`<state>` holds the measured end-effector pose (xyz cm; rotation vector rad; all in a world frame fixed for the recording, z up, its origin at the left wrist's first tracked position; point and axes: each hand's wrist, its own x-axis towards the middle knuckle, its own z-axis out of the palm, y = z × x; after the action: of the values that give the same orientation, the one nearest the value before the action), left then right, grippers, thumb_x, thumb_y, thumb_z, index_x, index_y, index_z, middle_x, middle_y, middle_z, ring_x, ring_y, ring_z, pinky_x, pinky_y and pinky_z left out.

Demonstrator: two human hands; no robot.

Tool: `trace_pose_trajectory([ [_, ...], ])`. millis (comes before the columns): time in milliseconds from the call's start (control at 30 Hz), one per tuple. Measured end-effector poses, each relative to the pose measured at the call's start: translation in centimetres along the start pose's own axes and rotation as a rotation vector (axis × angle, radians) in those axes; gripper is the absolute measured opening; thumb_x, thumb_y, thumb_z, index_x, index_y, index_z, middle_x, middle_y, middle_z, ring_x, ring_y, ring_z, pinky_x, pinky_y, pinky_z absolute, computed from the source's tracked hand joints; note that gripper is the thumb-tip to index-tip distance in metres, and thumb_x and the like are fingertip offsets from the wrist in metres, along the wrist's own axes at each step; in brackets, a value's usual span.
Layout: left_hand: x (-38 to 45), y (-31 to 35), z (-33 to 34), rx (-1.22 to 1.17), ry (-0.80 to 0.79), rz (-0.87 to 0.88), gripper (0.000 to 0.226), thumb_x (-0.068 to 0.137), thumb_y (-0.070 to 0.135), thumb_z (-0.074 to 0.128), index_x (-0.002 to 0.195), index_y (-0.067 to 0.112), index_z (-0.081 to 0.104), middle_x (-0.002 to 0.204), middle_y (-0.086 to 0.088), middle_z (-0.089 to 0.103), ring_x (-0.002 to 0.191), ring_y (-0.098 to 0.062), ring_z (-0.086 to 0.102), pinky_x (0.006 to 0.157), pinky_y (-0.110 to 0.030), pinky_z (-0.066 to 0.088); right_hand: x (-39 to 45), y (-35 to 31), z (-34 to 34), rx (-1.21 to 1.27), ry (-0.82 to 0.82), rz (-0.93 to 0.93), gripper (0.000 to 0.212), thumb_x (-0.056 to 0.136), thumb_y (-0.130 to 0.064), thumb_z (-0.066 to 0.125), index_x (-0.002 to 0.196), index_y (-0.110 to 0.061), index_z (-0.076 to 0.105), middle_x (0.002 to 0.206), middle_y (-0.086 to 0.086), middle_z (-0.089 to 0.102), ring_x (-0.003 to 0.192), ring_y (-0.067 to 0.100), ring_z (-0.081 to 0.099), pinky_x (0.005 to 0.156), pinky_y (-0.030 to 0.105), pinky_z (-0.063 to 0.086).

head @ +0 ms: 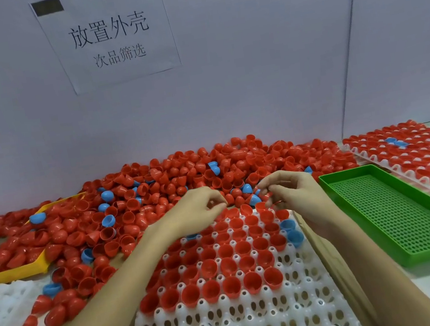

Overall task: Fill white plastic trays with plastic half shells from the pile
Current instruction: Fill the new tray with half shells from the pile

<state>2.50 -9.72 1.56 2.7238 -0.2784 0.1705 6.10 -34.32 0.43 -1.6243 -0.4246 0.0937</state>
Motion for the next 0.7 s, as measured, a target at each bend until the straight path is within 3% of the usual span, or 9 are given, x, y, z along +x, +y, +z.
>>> trace_pose_trajectory([
  [100, 3.5, -1.9, 0.7, 0.145, 0.039, -0.032, 0.027, 0.104, 0.029, 0.055, 0.126, 0.019, 0.068, 0.126, 0.002, 0.058, 0.118, -0.015, 0.057, 0.099, -0.03, 0.048, 0.1, 0.2, 0.0, -0.008, 0.006, 0.008, 0.031, 0.1, 0.009, 0.051, 0.096, -0.007, 0.078, 0.091, 0.012, 0.077, 0.07, 0.015, 0.069, 0.07, 0.028, 0.06],
  [200, 5.9, -3.2, 1.5, 0.283, -0.002, -0.03, 0.038, 0.106, 0.029, 0.051, 0.143, 0.022, 0.057, 0.147, 0.001, 0.046, 0.132, -0.019, 0.048, 0.104, -0.043, 0.049, 0.2, 0.2, 0.1, -0.015, 0.015, 0.017, 0.031, 0.1, 0.008, 0.052, 0.095, -0.008, 0.078, 0.09, 0.009, 0.077, 0.069, 0.014, 0.07, 0.068, 0.026, 0.059],
  [267, 7.0, -3.9, 2.0, 0.346, -0.069, -0.029, 0.041, 0.107, 0.028, 0.049, 0.148, 0.024, 0.052, 0.153, 0.002, 0.043, 0.137, -0.02, 0.045, 0.106, -0.043, 0.048, 0.3, 0.3, 0.0, -0.016, 0.023, 0.025, 0.031, 0.1, 0.008, 0.052, 0.095, -0.008, 0.078, 0.089, 0.008, 0.077, 0.068, 0.013, 0.07, 0.068, 0.026, 0.06],
  [467, 8.7, -4.6, 2.9, 0.342, -0.053, -0.008, 0.029, 0.104, 0.029, 0.057, 0.132, 0.021, 0.063, 0.13, 0.0, 0.061, 0.121, -0.024, 0.052, 0.107, -0.04, 0.042, 0.5, 0.5, 0.0, -0.01, 0.012, 0.018, 0.03, 0.101, 0.007, 0.052, 0.096, -0.008, 0.079, 0.089, 0.007, 0.078, 0.068, 0.013, 0.07, 0.069, 0.025, 0.06],
  [567, 8.3, -4.6, 3.1, 0.337, -0.174, 0.02, 0.027, 0.103, 0.03, 0.058, 0.13, 0.025, 0.06, 0.114, 0.011, 0.057, 0.117, -0.026, 0.045, 0.104, -0.034, 0.032, 0.4, 0.5, 0.2, -0.006, -0.001, 0.019, 0.033, 0.101, 0.008, 0.051, 0.094, -0.009, 0.078, 0.088, 0.006, 0.078, 0.067, 0.012, 0.07, 0.065, 0.022, 0.059],
  [633, 7.7, -4.6, 2.9, 0.307, -0.207, 0.009, 0.03, 0.1, 0.025, 0.063, 0.13, 0.025, 0.06, 0.111, 0.012, 0.052, 0.117, -0.026, 0.041, 0.101, -0.037, 0.037, 0.3, 0.5, 0.3, -0.005, 0.001, 0.026, 0.033, 0.102, 0.008, 0.05, 0.093, -0.008, 0.078, 0.09, 0.01, 0.078, 0.066, 0.012, 0.07, 0.063, 0.021, 0.057],
  [700, 7.1, -4.7, 2.4, 0.282, -0.142, 0.008, 0.029, 0.095, 0.018, 0.07, 0.123, 0.025, 0.067, 0.115, 0.008, 0.062, 0.116, -0.024, 0.049, 0.098, -0.039, 0.046, 0.3, 0.4, 0.4, -0.008, 0.008, 0.032, 0.033, 0.102, 0.008, 0.05, 0.092, -0.008, 0.078, 0.088, 0.01, 0.077, 0.064, 0.012, 0.069, 0.061, 0.019, 0.056],
])
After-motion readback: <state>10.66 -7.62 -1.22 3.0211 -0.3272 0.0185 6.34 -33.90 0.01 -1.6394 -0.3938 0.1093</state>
